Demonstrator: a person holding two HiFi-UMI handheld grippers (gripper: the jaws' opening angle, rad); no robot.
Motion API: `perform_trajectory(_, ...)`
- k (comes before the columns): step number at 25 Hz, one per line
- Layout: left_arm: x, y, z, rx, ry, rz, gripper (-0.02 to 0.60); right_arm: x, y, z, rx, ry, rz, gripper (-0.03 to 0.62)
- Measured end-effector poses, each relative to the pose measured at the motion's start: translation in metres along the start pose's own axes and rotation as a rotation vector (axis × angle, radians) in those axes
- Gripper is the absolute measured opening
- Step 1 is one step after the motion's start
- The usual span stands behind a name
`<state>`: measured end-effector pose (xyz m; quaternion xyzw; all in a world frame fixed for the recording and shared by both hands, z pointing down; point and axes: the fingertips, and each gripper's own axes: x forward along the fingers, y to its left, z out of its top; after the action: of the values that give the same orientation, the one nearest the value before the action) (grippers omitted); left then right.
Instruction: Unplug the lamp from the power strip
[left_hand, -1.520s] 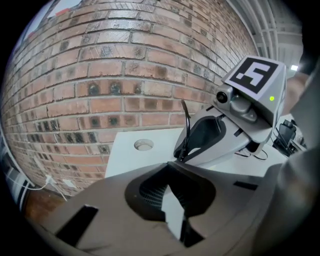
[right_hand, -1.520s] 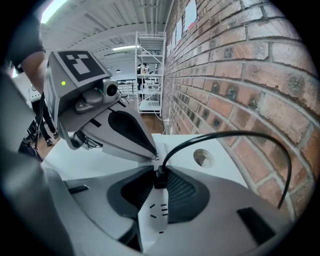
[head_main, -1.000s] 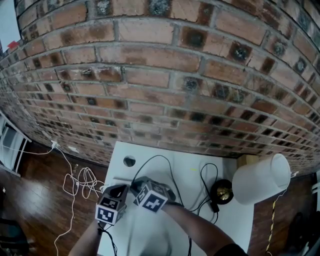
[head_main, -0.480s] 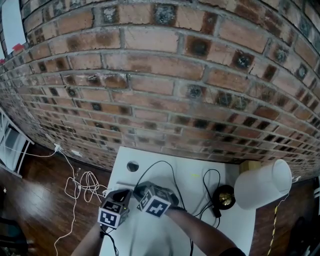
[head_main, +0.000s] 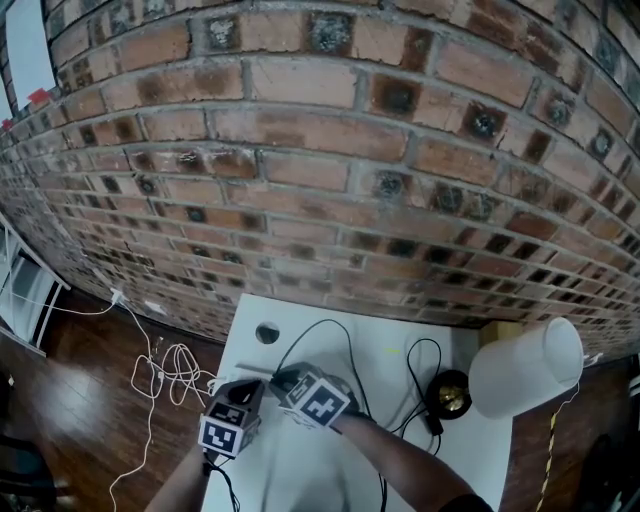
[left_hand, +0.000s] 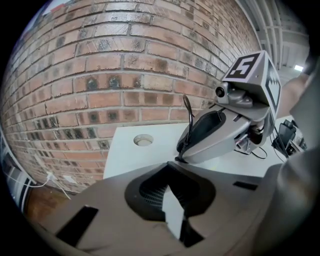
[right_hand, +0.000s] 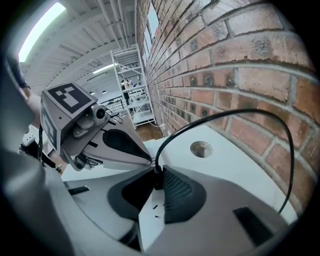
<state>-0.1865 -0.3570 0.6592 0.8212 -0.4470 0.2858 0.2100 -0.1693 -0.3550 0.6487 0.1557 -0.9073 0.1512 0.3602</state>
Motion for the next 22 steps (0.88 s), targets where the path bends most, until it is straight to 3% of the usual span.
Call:
perform_trajectory(4,0.001,0.0,0.0,0.004,-0.001,-0.002,0.018,-0.008,0.007,0.014,-0.181,-0.054,-0.029,0.047)
perform_trajectory(6,0.0,0.001,-0.001,0.0,-0.003,-0.001,0.018,-0.016,0.007,0.031,-0.151,-0.092,-0.018,0.046)
perform_trajectory(11,0.0,0.0,-0.003,-0.006,0.003,0.011,0.018,-0.021,0.001,0.022,-0.192,-0.006,-0.038,0.046)
perform_trajectory(22,0.0,0.002,-0.001,-0.01,-0.001,0.033,0.018,-0.033,0.005,0.032,-0.137,-0.081,-0.024,0.048)
